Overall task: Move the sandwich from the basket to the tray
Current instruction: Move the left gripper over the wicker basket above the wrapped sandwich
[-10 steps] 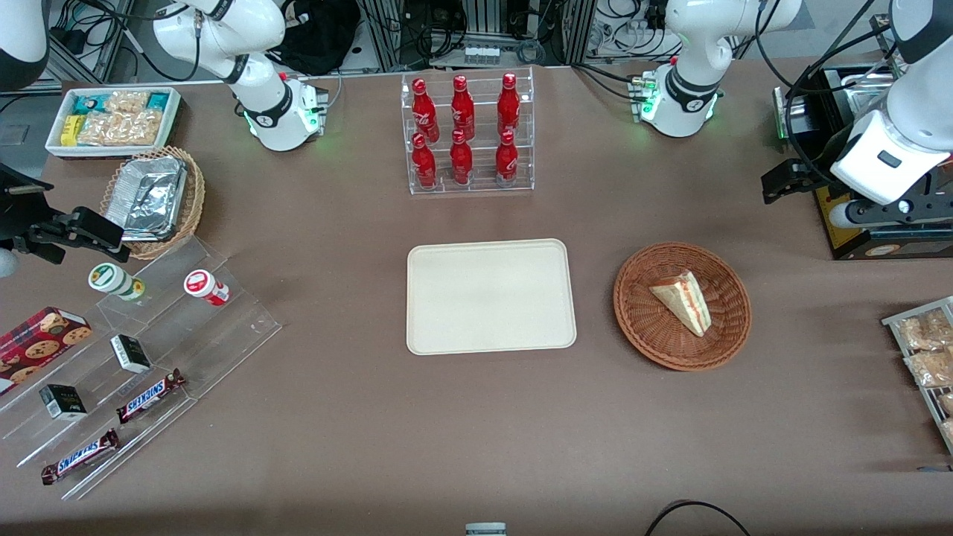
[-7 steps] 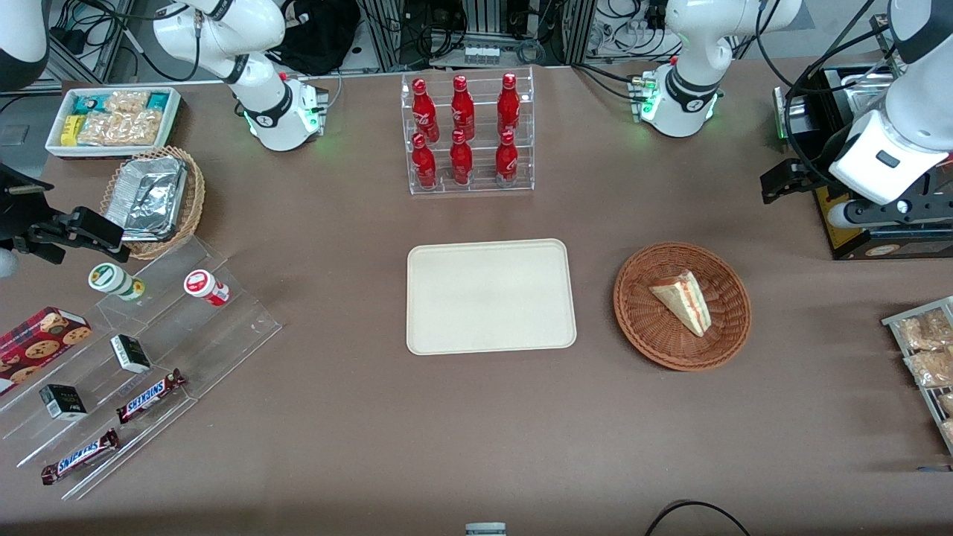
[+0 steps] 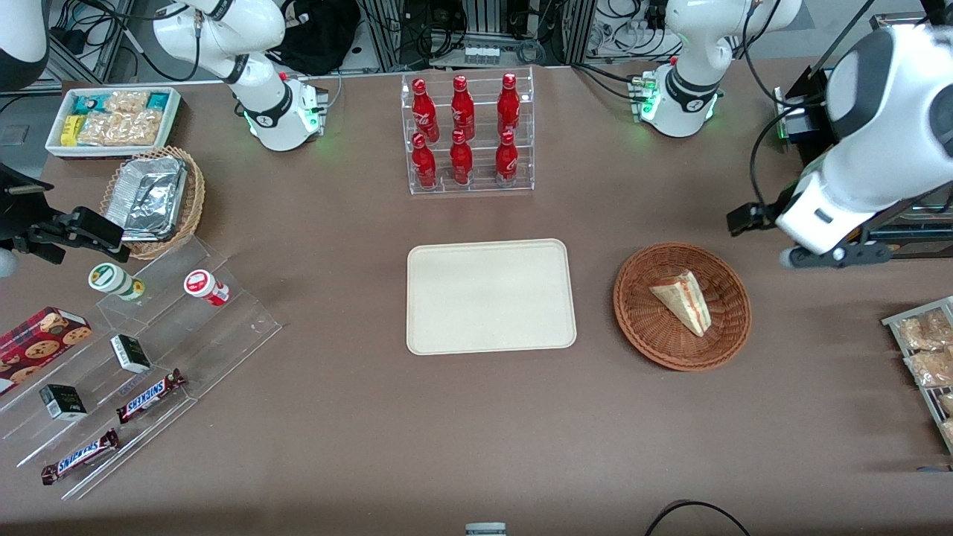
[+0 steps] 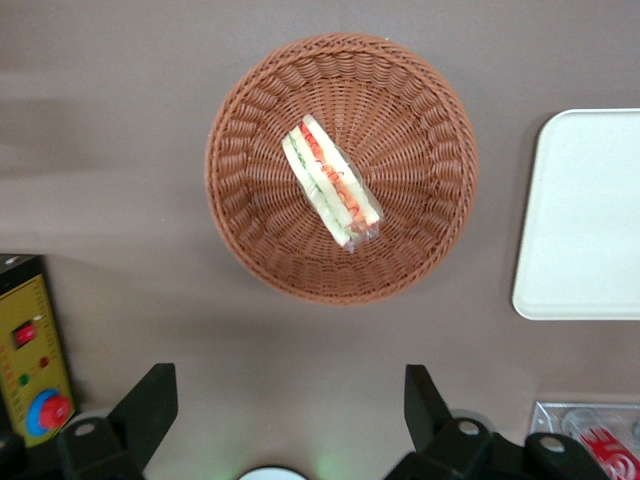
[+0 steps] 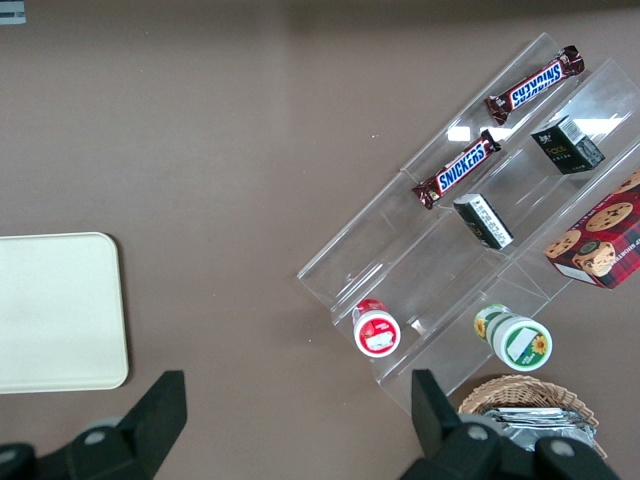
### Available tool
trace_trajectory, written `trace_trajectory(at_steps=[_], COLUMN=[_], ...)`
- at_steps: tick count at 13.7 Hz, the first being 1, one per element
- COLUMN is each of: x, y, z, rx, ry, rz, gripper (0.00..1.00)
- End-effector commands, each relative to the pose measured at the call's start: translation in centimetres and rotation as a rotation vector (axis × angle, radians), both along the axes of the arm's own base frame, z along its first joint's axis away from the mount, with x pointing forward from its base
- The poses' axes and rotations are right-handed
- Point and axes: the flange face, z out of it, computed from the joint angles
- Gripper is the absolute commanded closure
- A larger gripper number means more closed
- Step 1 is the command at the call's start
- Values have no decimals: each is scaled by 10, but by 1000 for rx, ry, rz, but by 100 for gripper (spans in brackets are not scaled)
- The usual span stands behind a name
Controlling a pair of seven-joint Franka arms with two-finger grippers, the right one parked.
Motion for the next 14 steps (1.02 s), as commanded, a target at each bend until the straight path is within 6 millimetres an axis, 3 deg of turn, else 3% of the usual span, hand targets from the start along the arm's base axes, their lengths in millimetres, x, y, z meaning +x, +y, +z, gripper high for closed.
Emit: trace_trajectory(at_steps=[1, 8, 10, 14], x=[-9, -29, -30, -39], y=[0, 1, -17, -30], z=[-36, -136, -149, -174], rx=[10, -6, -3, -5], ry=[-26, -131, -145, -210], rz=[-4, 18, 96, 312], gripper=[0, 0, 0, 0])
